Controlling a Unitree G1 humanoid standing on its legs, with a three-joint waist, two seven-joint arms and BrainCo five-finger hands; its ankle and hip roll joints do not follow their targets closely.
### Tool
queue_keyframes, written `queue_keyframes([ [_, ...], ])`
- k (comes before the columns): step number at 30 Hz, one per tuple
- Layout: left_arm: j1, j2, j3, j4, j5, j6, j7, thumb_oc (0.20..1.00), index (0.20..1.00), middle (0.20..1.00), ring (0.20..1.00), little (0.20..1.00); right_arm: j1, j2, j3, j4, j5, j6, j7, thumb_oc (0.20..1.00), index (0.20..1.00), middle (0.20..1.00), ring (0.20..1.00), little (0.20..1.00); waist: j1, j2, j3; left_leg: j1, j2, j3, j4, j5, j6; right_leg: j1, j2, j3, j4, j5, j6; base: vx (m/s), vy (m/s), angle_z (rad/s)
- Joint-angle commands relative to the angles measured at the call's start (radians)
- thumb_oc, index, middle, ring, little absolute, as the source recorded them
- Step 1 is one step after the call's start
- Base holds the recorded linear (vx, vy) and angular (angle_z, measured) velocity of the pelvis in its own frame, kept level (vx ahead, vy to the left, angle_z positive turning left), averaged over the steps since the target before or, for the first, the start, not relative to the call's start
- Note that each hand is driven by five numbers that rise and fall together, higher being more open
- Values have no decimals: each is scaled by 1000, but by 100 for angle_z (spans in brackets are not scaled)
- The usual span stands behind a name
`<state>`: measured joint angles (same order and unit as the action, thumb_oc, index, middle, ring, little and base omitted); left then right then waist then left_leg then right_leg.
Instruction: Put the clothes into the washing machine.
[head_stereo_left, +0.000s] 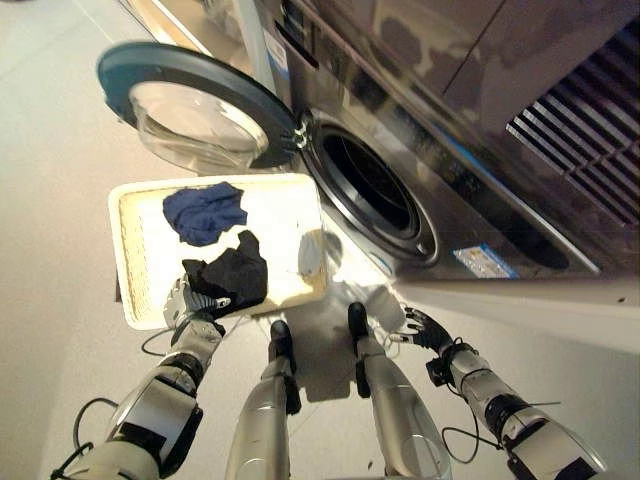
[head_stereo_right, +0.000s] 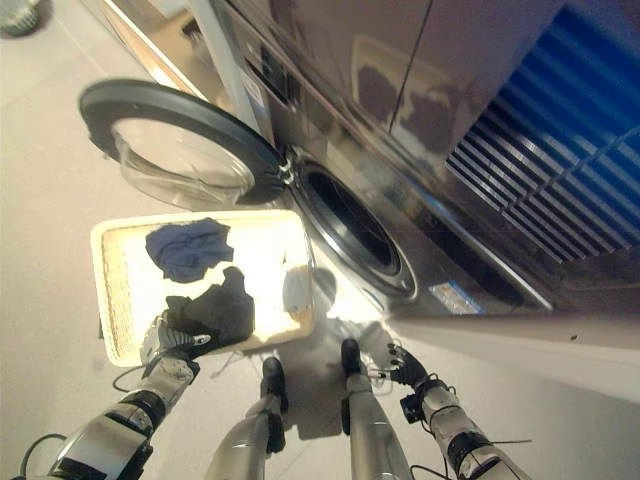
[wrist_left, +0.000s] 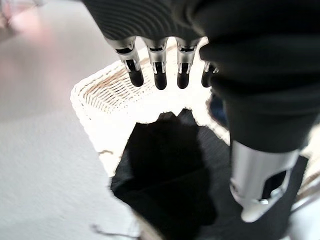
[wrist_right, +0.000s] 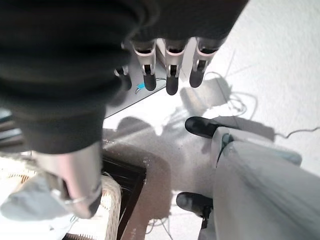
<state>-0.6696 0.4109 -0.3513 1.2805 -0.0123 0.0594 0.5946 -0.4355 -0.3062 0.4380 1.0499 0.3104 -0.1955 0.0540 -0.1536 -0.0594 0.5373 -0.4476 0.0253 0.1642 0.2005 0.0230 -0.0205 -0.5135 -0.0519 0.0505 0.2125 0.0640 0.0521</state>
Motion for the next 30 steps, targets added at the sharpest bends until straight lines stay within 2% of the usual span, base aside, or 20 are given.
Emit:
queue_keyframes([
  [1,-3,50,-2,32,18,41,-2,1000,1000,1000,1000,1000,27,-5,33,-83,58,-18,-20,1000,1000,1000,1000,1000,-1,-57,-17,-60,-73,11,146,-106,20,-48,17,-3,-34,62,42,-46,43,0],
  [2,-14,57,-6,37,12,46,-6,1000,1000,1000,1000,1000,28,-9,35,-94,67,-20,-22,1000,1000,1000,1000,1000,-5,-58,-17,-84,-72,9,154,-104,18,-71,19,-3,-26,63,41,-54,43,-1],
  [3,-45,73,-12,46,-18,53,-9,1000,1000,1000,1000,1000,27,-20,41,-137,88,-19,-38,1000,1000,1000,1000,1000,-19,-59,-17,-163,-74,-1,192,-107,13,-146,22,-5,5,62,37,-56,47,-2],
  [6,-69,86,-12,54,-28,64,1,1000,1000,1000,1000,1000,32,-33,45,-176,116,-19,-52,1000,1000,1000,1000,1000,-23,-63,-17,-229,-70,-14,246,-130,12,-204,29,-9,38,53,32,-12,13,0],
  [7,-72,87,-11,54,-28,64,1,1000,1000,1000,1000,1000,29,-33,45,-176,116,-18,-52,1000,1000,1000,1000,1000,-27,-65,-17,-233,-74,-15,241,-122,12,-207,26,-9,35,58,31,-22,-31,-6],
  [8,-94,105,-16,64,-18,87,-24,1000,1000,1000,1000,1000,36,-43,45,-205,139,-26,-57,1000,1000,1000,1000,1000,-30,-74,-17,-279,-71,-28,288,-144,10,-249,28,-12,55,54,29,-18,-38,-8],
  [10,-110,115,-21,74,-9,98,-38,1000,1000,1000,1000,1000,33,-49,45,-219,154,-32,-60,1000,1000,1000,1000,1000,-37,-83,-17,-309,-76,-36,307,-144,9,-277,23,-15,61,62,27,-12,-56,-6],
  [11,-126,128,-35,82,9,117,-59,1000,1000,1000,1000,1000,39,-61,42,-254,186,-33,-63,1000,1000,1000,1000,1000,-39,-91,-17,-365,-71,-51,370,-174,7,-325,26,-19,92,58,26,-1,-53,2],
  [13,-142,140,-48,85,27,128,-76,1000,1000,1000,1000,1000,46,-73,41,-291,214,-39,-66,1000,1000,1000,1000,1000,-44,-102,-17,-419,-70,-61,414,-188,7,-369,27,-22,115,60,25,-3,-47,0],
  [18,-159,154,-63,88,31,135,-93,1000,1000,1000,1000,1000,54,-85,41,-318,237,-46,-60,1000,1000,1000,1000,1000,-49,-111,-17,-459,-67,-68,448,-200,7,-401,29,-26,133,62,23,-11,-34,-3],
  [19,-178,167,-79,83,20,120,-99,438,438,438,438,438,64,-93,45,-361,244,-48,-47,1000,1000,1000,1000,1000,-55,-125,-17,-501,-69,-77,476,-208,9,-436,39,-30,154,67,21,-36,-70,-12],
  [20,-182,170,-84,79,8,100,-91,200,200,200,200,200,67,-97,48,-380,251,-48,-47,1000,1000,1000,1000,1000,-56,-129,-17,-509,-69,-81,479,-207,8,-443,43,-30,157,68,20,-43,-85,-14],
  [21,-184,174,-85,77,-8,79,-86,200,200,200,200,200,68,-99,51,-391,256,-48,-47,1000,1000,1000,1000,1000,-56,-131,-17,-515,-68,-83,480,-206,6,-447,45,-31,159,68,19,-33,-59,-11],
  [23,-194,179,-71,62,-129,-19,-68,200,200,200,200,200,74,-100,57,-413,271,-63,-41,1000,1000,1000,1000,1000,-54,-135,-17,-520,-68,-89,477,-201,3,-452,50,-34,164,68,19,-21,-66,-17],
  [28,-187,174,18,-12,-323,-170,-56,200,200,200,200,200,93,-84,61,-438,278,-90,-32,1000,1000,1000,1000,1000,-46,-134,-17,-496,-69,-99,455,-196,-2,-433,55,-35,156,64,23,-9,-94,5],
  [29,-177,166,45,-52,-367,-237,-48,200,200,200,200,200,99,-74,62,-453,279,-102,-31,1000,1000,1000,1000,1000,-39,-133,-17,-476,-71,-103,437,-191,-4,-416,56,-36,145,63,26,-19,-143,14],
  [30,-172,163,55,-71,-368,-244,-42,200,200,200,200,200,101,-71,62,-460,279,-102,-34,1000,1000,1000,1000,1000,-36,-132,-17,-467,-71,-105,427,-188,-6,-409,57,-36,141,61,27,-23,-151,18],
])
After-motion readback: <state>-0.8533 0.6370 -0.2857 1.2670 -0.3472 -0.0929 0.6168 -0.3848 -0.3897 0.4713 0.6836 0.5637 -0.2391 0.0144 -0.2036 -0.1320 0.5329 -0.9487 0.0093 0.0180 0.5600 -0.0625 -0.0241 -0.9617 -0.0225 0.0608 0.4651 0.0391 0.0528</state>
